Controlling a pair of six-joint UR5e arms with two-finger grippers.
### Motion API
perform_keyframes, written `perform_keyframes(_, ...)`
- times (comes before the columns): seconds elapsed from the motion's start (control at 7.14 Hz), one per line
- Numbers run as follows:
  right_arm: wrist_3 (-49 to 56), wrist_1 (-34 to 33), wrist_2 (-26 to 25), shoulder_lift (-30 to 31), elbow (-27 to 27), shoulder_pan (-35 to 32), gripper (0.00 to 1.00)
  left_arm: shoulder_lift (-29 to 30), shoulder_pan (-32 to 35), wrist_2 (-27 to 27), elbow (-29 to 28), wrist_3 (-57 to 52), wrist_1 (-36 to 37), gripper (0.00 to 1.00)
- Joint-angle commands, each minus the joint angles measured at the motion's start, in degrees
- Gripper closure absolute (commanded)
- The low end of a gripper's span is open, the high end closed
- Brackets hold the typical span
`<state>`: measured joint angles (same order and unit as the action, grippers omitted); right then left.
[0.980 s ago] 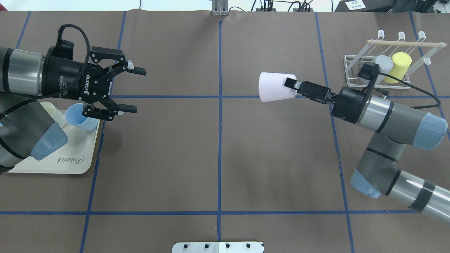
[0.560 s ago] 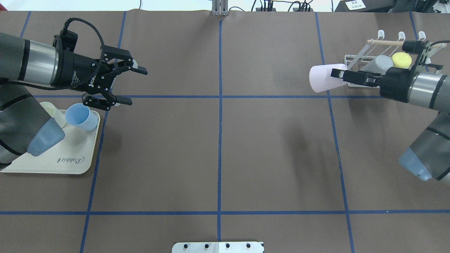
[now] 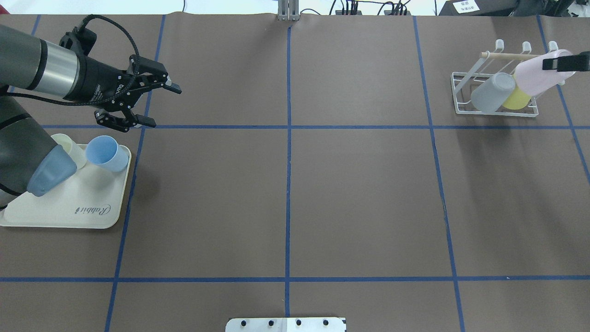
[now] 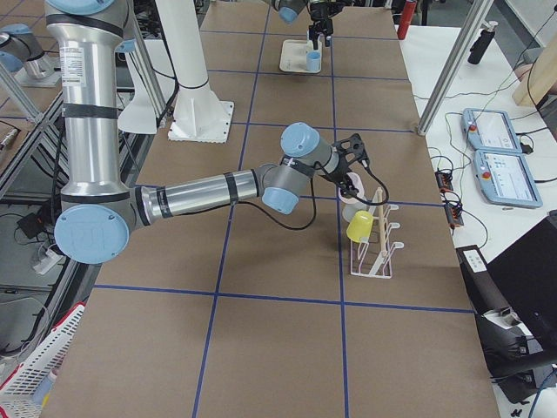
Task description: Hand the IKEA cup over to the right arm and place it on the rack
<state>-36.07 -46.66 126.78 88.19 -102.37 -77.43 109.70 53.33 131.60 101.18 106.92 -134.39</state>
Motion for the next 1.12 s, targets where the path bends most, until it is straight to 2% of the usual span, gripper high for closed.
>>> perform_keyframes(0.0,18.3,-20.5,3.5,-3.7,0.4,-6.7,0.64,-0.1,0.5,-0.1,0.2,-5.3,5.2,0.00)
perform_keyframes(0.28,29.2,-36.2,3.3,-6.7,2.3,-7.2,0.64,-0.2,0.8,-0.2,0.2,-5.8,5.2,0.00)
perform_keyframes(0.42,29.3,-37.4,4.4,-9.8,6.5,-7.3,0.64,-0.2,0.5,-0.7,0.1,-5.8,5.2,0.00)
perform_keyframes(0.56,29.3,-37.2,7.7,-12.5,12.6,-7.4,0.64,-0.2,0.4,-1.3,0.2,-5.9,8.3,0.00)
perform_keyframes(0.98,28.3,-36.8,8.1,-14.9,16.2,-6.8,0.63,-0.2,0.6,-2.8,0.5,-9.0,10.1,0.00)
